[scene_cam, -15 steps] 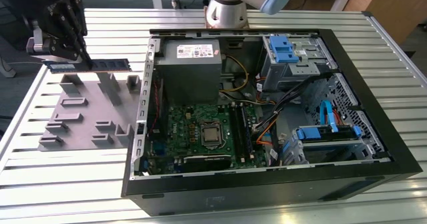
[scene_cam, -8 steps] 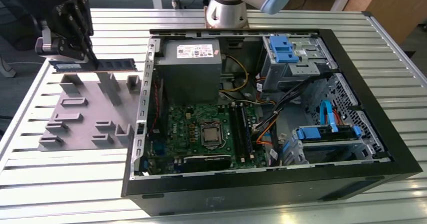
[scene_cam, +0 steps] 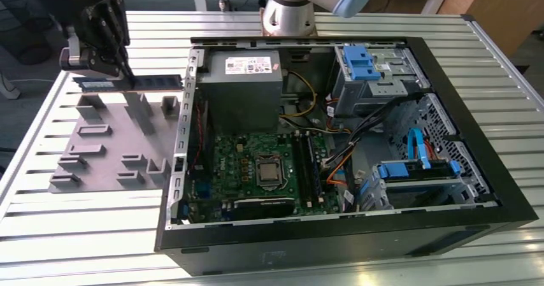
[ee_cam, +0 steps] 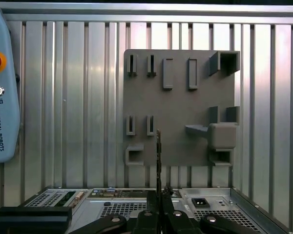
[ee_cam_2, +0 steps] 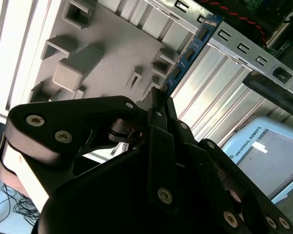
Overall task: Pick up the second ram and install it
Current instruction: 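Pick up the second ram and move it above second insertion slot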
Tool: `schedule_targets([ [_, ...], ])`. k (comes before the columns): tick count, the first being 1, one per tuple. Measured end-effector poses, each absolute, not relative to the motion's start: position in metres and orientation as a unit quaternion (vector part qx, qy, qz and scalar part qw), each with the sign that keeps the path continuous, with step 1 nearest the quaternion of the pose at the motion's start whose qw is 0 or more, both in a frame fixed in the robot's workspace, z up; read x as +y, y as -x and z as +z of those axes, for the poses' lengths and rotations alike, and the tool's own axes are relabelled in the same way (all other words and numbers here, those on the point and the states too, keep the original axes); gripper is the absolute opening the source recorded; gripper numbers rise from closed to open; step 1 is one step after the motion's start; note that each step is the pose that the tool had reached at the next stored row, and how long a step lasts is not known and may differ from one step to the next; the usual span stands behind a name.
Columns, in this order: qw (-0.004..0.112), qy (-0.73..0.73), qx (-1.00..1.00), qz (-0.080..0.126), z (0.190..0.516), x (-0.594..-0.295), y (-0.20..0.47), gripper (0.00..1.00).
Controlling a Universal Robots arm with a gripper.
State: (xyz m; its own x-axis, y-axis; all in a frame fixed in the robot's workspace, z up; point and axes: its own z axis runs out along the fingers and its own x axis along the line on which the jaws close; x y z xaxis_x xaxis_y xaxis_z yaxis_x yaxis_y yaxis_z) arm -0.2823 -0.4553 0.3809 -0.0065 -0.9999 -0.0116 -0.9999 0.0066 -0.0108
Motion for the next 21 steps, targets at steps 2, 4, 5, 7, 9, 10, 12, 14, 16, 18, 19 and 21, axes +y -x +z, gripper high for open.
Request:
schedule_targets([
  [2,0.008,0.705,0.709,0.0,0.381,-0.455,0.28,0.14],
  [4,0.008,0.705,0.709,0.0,0.381,-0.455,0.28,0.14],
  [5,0.008,0.705,0.709,0.0,0.381,-0.455,0.28,0.14],
  [7,0.008,0.705,0.709,0.0,0.381,-0.455,0.279,0.14],
  [9,0.008,0.705,0.709,0.0,0.381,-0.455,0.279,0.14],
  [10,0.008,0.705,0.709,0.0,0.381,-0.455,0.279,0.14],
  [12,0.008,0.705,0.709,0.0,0.381,-0.455,0.279,0.14],
  [14,0.008,0.705,0.709,0.0,0.381,-0.455,0.278,0.14],
  [16,0.008,0.705,0.709,0.0,0.381,-0.455,0.276,0.14],
  [18,0.008,0.705,0.709,0.0,0.381,-0.455,0.274,0.14],
  [19,0.008,0.705,0.709,0.0,0.381,-0.455,0.273,0.14],
  [21,0.008,0.705,0.709,0.0,0.381,-0.455,0.271,0.14],
])
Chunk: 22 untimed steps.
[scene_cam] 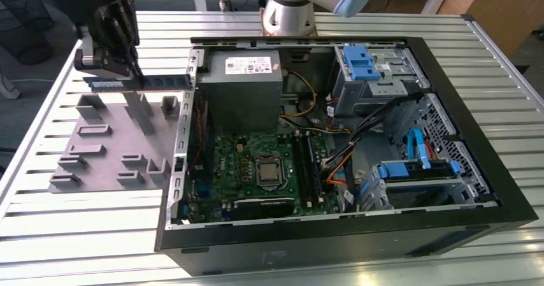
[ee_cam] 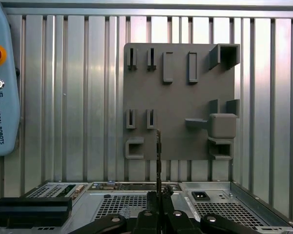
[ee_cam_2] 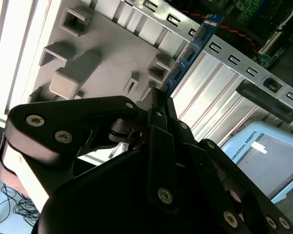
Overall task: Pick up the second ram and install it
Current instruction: 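Pick up the second ram and move it above second insertion slot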
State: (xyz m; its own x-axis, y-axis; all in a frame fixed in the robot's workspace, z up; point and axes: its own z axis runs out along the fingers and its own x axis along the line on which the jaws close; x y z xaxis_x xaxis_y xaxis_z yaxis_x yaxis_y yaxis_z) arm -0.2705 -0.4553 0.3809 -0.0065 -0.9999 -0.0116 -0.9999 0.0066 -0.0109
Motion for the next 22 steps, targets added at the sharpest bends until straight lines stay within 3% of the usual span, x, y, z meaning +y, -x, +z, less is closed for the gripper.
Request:
schedule_targets([
  [22,0.008,0.705,0.709,0.0,0.381,-0.455,0.243,0.14],
])
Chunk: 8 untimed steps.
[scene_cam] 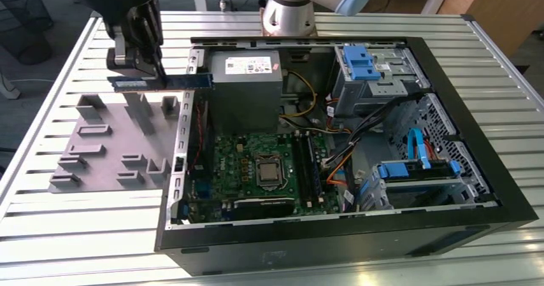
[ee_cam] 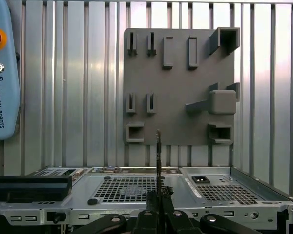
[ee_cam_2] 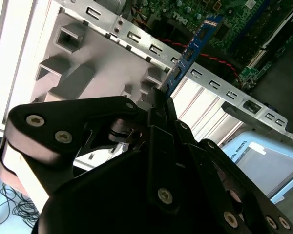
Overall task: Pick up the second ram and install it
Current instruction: 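Pick up the second ram and move it above second insertion slot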
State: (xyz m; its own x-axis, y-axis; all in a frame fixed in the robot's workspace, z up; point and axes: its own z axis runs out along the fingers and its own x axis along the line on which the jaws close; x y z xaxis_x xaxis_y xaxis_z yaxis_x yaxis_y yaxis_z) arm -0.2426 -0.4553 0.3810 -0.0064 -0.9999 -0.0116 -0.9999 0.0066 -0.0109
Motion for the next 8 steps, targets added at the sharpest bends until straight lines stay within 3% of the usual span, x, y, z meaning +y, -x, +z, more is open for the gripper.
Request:
schedule_targets([
  [8,0.008,0.705,0.709,0.0,0.3809,-0.4553,0.2345,0.14],
])
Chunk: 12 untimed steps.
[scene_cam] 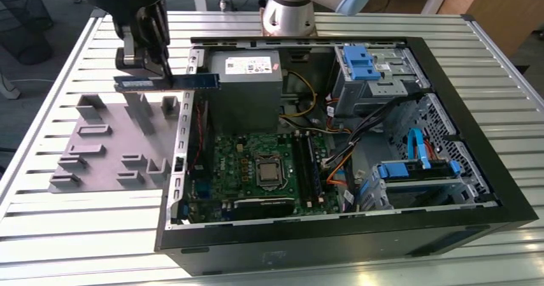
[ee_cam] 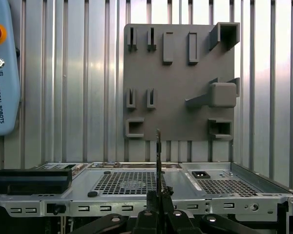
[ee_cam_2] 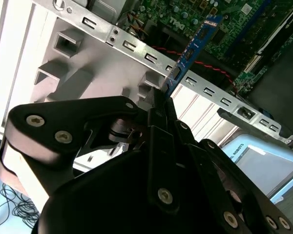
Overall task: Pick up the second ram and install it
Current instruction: 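Pick up the second ram and move it above second insertion slot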
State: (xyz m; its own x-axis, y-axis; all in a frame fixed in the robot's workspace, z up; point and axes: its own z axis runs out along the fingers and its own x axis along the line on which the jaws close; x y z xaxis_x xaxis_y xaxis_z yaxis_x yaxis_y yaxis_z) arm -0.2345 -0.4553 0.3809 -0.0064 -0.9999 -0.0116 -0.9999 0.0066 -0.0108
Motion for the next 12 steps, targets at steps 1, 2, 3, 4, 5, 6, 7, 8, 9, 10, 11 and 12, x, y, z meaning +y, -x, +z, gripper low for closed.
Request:
schedule_targets([
  [1,0.008,0.705,0.709,0.0,0.3809,-0.4553,0.2339,0.14],
  [2,0.008,0.705,0.709,0.0,0.3809,-0.4553,0.2333,0.14],
  [3,0.008,0.705,0.709,0.0,0.3809,-0.4553,0.2326,0.14],
  [4,0.008,0.705,0.709,0.0,0.381,-0.4553,0.232,0.14],
  [5,0.008,0.705,0.709,0.0,0.3809,-0.4553,0.2315,0.14],
  [6,0.008,0.705,0.709,0.0,0.3809,-0.4553,0.231,0.14],
  [7,0.008,0.705,0.709,0.0,0.3809,-0.4553,0.2304,0.14],
  [8,0.008,0.705,0.709,0.0,0.3809,-0.4553,0.2298,0.14],
  [9,0.008,0.705,0.709,0.0,0.3809,-0.4553,0.229,0.14],
  [10,0.008,0.705,0.709,0.0,0.3809,-0.4553,0.2282,0.14],
  [11,0.008,0.705,0.709,0.0,0.3809,-0.4553,0.2273,0.14],
  [12,0.008,0.705,0.709,0.0,0.381,-0.4553,0.2263,0.14],
])
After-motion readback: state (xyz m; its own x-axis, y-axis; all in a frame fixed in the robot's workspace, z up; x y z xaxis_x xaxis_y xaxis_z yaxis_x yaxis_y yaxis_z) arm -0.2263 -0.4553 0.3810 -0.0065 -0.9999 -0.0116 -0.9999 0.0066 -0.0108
